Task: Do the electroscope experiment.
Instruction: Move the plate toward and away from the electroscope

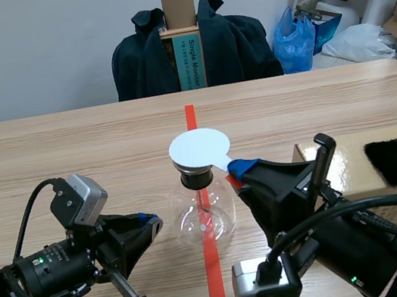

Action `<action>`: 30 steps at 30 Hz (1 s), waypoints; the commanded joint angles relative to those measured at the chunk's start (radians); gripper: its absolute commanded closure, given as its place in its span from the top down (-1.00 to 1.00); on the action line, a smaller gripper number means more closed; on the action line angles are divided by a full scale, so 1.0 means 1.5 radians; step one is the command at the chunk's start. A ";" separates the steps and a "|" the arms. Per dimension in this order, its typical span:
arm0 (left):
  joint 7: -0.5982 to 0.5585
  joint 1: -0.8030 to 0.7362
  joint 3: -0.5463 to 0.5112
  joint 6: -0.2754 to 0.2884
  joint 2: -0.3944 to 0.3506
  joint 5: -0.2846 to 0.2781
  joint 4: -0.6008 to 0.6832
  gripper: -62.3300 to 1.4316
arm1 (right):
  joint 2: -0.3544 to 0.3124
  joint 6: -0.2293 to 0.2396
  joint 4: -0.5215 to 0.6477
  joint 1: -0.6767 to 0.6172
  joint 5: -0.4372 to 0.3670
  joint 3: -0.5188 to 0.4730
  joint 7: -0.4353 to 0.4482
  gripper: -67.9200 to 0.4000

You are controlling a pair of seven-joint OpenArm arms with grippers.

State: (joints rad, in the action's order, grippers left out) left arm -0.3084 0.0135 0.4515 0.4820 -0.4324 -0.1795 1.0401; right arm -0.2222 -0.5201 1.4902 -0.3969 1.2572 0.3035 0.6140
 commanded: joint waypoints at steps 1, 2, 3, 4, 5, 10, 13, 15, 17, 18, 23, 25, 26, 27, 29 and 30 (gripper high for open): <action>-0.011 0.003 -0.002 0.002 0.002 -0.007 0.013 -0.90 | -0.003 -0.010 0.003 0.008 -0.004 -0.002 0.011 -0.97; -0.011 0.003 -0.002 0.002 0.002 -0.007 0.013 -0.90 | -0.003 -0.010 0.003 0.008 -0.004 -0.002 0.016 -0.97; -0.011 0.003 -0.002 0.002 0.002 -0.007 0.013 -0.90 | -0.003 -0.010 0.003 0.008 -0.004 -0.002 0.020 -0.97; -0.011 0.003 -0.002 0.002 0.002 -0.007 0.013 -0.90 | -0.003 -0.010 0.003 0.008 -0.004 -0.002 0.024 -0.97; -0.011 0.003 -0.002 0.002 0.002 -0.007 0.013 -0.90 | -0.003 -0.010 0.003 0.008 -0.004 -0.002 0.029 -0.97; -0.011 0.003 -0.002 0.002 0.002 -0.007 0.013 -0.90 | -0.003 -0.010 0.003 0.008 -0.004 -0.002 0.039 -0.97; -0.011 0.003 -0.002 0.002 0.002 -0.007 0.013 -0.90 | -0.003 -0.010 0.003 0.008 -0.004 -0.002 0.039 -0.97; -0.011 0.003 -0.002 0.002 0.002 -0.007 0.013 -0.90 | -0.003 -0.010 0.003 0.008 -0.004 -0.002 0.039 -0.97; -0.011 0.003 -0.002 0.002 0.002 -0.007 0.013 -0.90 | -0.003 -0.010 0.003 0.008 -0.004 -0.002 0.038 -0.97; -0.011 0.003 -0.002 0.002 0.002 -0.007 0.013 -0.90 | -0.003 -0.010 0.003 0.008 -0.004 -0.002 0.036 -0.97; -0.011 0.003 -0.002 0.002 0.002 -0.007 0.013 -0.90 | -0.003 -0.010 0.003 0.008 -0.004 -0.002 0.001 -0.97; -0.011 0.003 -0.002 0.002 0.002 -0.007 0.013 -0.90 | -0.003 -0.012 0.003 0.008 -0.004 -0.004 -0.021 -0.97; -0.011 0.003 -0.002 0.002 0.002 -0.007 0.013 -0.90 | -0.003 -0.015 0.003 0.008 -0.004 -0.006 -0.030 -0.97; -0.011 0.003 -0.002 0.002 0.002 -0.007 0.013 -0.90 | -0.003 -0.023 0.003 0.008 -0.004 -0.009 -0.038 -0.97; -0.011 0.003 -0.002 0.002 0.002 -0.007 0.013 -0.90 | -0.003 -0.028 0.003 0.008 -0.004 -0.014 -0.054 -0.97; -0.011 0.003 -0.002 0.002 0.002 -0.007 0.013 -0.90 | -0.003 -0.028 0.003 0.008 -0.004 -0.016 -0.061 -0.97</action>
State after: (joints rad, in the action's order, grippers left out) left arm -0.3088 0.0135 0.4515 0.4820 -0.4324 -0.1795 1.0401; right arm -0.2222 -0.5503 1.4902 -0.3969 1.2572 0.2920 0.5343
